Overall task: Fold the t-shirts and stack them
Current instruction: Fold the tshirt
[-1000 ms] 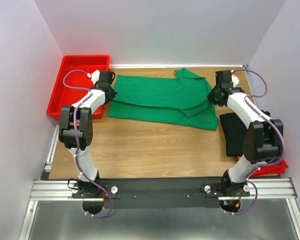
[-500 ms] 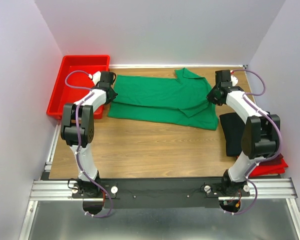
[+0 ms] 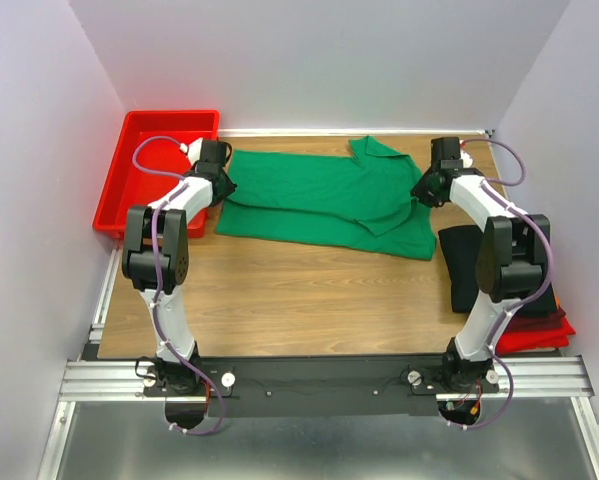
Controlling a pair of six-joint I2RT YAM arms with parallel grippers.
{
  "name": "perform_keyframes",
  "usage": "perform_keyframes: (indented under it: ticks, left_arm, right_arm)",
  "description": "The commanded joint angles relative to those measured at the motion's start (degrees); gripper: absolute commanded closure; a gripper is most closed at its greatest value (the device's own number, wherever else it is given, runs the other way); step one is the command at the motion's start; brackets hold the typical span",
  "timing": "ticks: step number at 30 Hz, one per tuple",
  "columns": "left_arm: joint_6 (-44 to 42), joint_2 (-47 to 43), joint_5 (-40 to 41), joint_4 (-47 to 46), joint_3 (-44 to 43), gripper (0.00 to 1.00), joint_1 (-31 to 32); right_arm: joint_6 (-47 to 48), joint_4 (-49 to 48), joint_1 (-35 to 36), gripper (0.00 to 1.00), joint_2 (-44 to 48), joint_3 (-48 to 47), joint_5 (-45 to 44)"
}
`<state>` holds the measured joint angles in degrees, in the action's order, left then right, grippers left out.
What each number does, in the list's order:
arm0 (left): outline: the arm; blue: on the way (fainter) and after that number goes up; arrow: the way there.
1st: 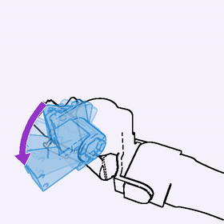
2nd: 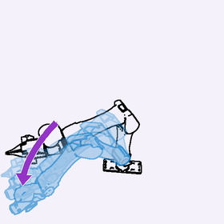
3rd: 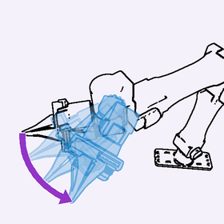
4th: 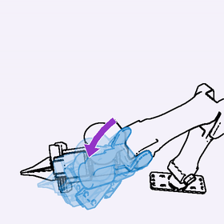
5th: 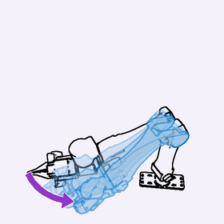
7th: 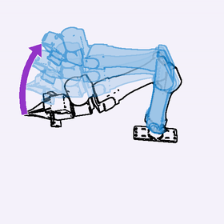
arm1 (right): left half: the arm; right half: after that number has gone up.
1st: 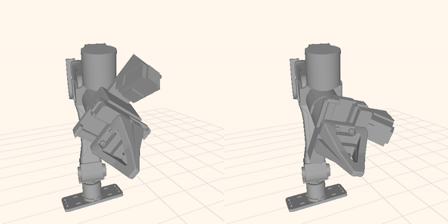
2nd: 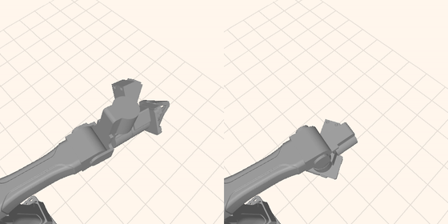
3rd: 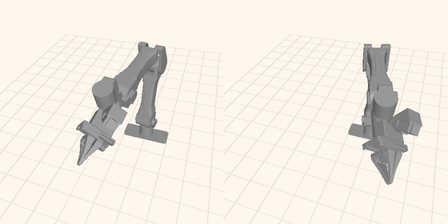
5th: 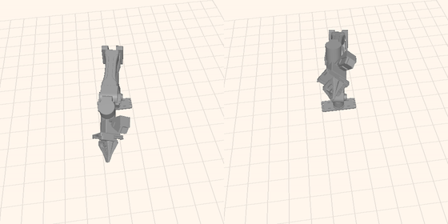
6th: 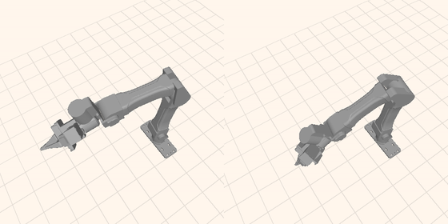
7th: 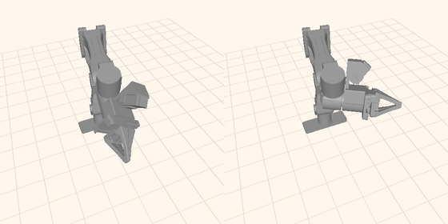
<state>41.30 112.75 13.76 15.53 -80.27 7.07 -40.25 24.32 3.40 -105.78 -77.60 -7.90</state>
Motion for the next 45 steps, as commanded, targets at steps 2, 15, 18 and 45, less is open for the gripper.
perform_keyframes:
  ticks: [2,15,18,45]
  left_arm:
    - [-3.33,-0.6,-4.0,-5.24,-0.59,0.65,-0.48]
    - [2.46,-11.13,-6.2,-7.97,9.85,0.69,4.17]
    - [3.7,-13.95,-6.73,-10.78,14.68,0.73,7.16]
    - [2.65,-12.12,-9.28,-14.65,18.31,0.78,14.02]
  right_arm:
    - [1.4,-1.11,-0.94,0.33,-2.42,-3.52,2.19]
    - [2.02,-4.09,7.14,0.29,9.18,11.49,-2.99]
    - [1.23,-6.03,9.34,0.33,10.94,16.51,-3.26]
    - [-1.32,-11.57,11.54,0.5,1.89,13.97,-0.01]
